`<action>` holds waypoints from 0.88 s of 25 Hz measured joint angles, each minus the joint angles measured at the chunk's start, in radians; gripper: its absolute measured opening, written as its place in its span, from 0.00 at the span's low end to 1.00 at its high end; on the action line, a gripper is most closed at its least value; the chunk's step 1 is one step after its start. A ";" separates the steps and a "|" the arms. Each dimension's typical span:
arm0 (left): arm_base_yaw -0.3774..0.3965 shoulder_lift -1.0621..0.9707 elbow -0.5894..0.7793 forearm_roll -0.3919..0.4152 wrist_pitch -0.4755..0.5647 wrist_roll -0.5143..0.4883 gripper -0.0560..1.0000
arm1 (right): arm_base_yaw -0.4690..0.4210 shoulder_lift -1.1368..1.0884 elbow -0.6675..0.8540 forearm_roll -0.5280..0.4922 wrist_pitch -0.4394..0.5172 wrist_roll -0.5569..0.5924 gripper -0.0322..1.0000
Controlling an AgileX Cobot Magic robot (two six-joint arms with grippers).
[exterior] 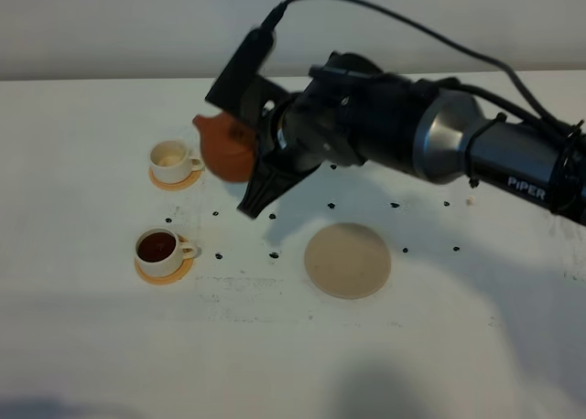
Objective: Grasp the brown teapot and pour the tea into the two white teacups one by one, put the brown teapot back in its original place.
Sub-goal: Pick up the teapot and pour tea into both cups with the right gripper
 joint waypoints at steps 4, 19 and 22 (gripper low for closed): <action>0.000 0.000 0.000 0.000 0.000 0.000 0.57 | -0.017 0.044 -0.066 -0.009 -0.006 -0.044 0.12; 0.000 0.000 0.000 0.000 0.000 0.000 0.57 | -0.044 0.235 -0.246 -0.122 -0.059 -0.159 0.12; 0.000 0.000 0.000 0.000 0.000 0.000 0.57 | -0.038 0.243 -0.246 -0.146 -0.076 -0.163 0.12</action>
